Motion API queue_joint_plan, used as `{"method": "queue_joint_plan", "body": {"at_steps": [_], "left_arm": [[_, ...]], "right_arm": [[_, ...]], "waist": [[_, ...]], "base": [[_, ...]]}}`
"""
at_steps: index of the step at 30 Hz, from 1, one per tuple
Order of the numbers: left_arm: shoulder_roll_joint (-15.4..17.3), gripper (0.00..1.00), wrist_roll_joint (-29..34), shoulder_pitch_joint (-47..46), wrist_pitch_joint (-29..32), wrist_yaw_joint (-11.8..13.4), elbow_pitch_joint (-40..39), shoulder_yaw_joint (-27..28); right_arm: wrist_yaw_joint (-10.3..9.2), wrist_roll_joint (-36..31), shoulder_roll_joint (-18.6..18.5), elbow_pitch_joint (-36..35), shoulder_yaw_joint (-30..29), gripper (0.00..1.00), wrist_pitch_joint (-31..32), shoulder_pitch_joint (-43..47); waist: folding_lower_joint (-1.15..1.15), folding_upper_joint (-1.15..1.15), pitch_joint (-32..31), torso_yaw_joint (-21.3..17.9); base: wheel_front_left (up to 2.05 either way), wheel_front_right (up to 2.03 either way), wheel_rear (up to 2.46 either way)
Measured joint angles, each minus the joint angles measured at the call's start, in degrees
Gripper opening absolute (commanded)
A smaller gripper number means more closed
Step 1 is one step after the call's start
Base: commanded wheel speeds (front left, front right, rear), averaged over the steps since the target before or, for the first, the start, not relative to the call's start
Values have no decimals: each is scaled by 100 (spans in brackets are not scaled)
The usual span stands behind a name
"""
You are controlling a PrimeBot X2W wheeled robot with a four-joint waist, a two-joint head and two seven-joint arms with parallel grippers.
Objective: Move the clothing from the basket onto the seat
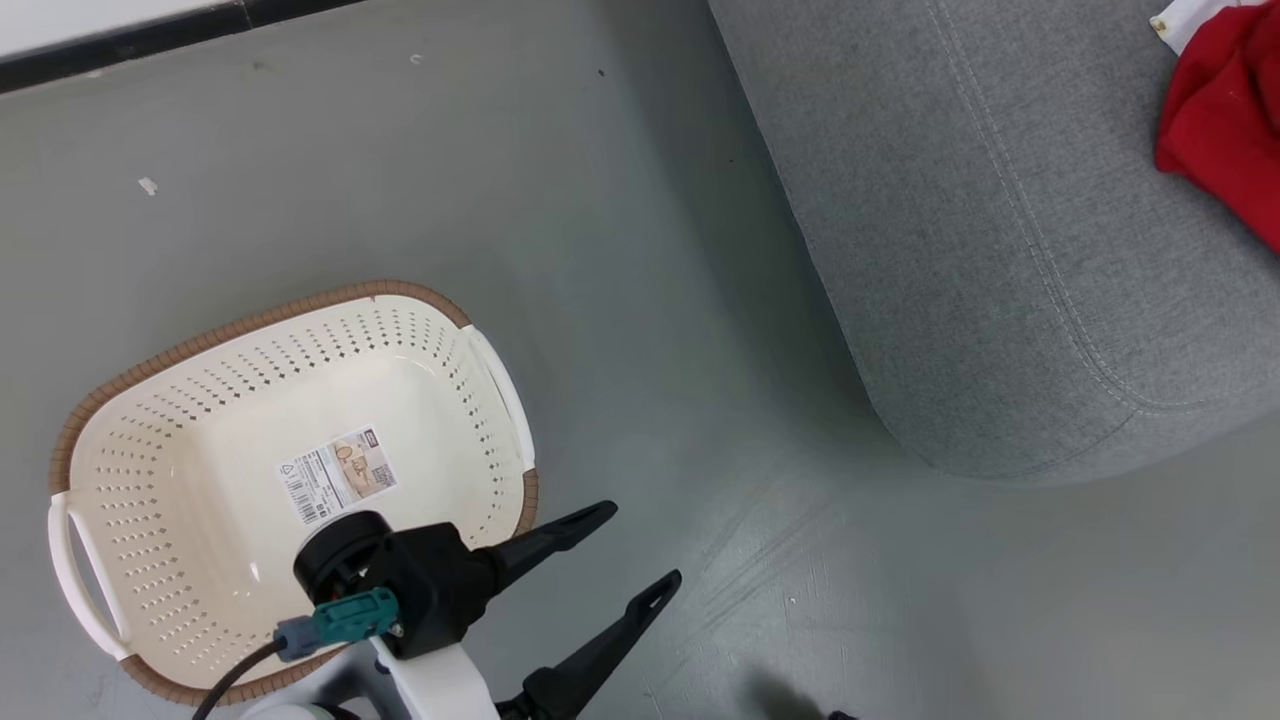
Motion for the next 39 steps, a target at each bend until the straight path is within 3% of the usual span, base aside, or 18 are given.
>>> {"method": "queue_joint_plan", "body": {"at_steps": [10, 23, 25, 27, 39], "left_arm": [[43, 100, -1, 26, -35, 247, -42, 138], [88, 100, -1, 81, -202, 303, -55, 290], [86, 100, -1, 81, -245, 303, -54, 294], [80, 100, -1, 82, -265, 303, -53, 299], [-1, 100, -1, 115, -498, 298, -3, 343]], "right_arm": [[0, 0, 297, 374, -12, 0, -82, 463], [0, -223, 467, 822, -235, 1, -625, 831], [0, -255, 452, 820, -230, 45, -695, 830], [1, -298, 437, 818, -214, 100, -745, 827], [1, -517, 399, 603, 76, 100, -969, 1034]], "waist": [[0, 0, 167, -58], [0, 0, 166, -124], [0, 0, 140, -130], [0, 0, 111, -134], [0, 0, -120, -151]], "base": [[0, 0, 0], [0, 0, 0], [0, 0, 0], [0, 0, 0], [0, 0, 0]]}}
